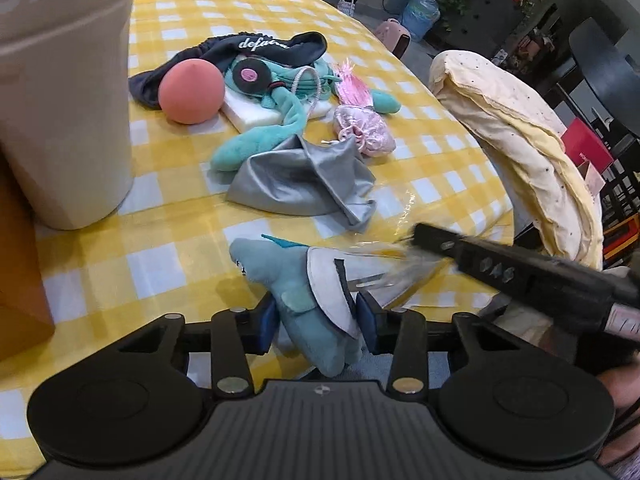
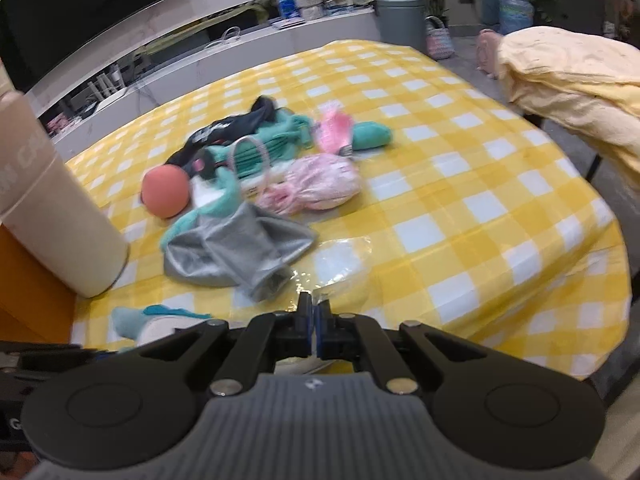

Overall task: Organize soft objects
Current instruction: 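Lift the teal plush with the left gripper away from the pile, then carry the teal plush in the left gripper over the open box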

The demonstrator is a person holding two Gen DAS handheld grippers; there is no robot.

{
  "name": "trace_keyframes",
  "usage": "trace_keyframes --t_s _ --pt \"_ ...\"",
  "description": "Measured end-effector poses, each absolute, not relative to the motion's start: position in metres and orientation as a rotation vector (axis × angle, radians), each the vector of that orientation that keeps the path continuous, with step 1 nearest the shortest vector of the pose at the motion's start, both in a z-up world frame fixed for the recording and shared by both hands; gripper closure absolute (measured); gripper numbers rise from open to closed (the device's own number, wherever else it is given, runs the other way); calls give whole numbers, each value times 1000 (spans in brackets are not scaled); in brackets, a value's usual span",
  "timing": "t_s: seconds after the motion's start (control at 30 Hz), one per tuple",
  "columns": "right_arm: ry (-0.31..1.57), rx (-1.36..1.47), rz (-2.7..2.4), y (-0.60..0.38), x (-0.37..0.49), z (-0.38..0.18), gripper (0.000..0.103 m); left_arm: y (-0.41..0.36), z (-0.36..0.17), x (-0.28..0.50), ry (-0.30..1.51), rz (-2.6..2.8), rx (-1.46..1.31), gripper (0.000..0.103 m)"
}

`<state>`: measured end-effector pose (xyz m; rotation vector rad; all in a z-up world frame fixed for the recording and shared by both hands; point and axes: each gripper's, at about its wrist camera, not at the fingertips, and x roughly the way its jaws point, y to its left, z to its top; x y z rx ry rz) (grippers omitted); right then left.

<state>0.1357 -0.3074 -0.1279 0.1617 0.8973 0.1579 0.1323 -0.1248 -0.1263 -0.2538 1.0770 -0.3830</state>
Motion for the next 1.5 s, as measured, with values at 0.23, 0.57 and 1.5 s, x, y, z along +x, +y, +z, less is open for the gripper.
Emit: trace_keyframes --t_s 0.23,0.57,1.5 --pt "875 158 115 -326 133 -116 103 -114 -118 126 1051 -372 -268 62" --pt "763 111 157 -315 96 -63 103 -90 -63 92 931 -361 -192 64" --pt "532 -24 597 -160 10 39 103 68 26 12 649 -29 -235 63"
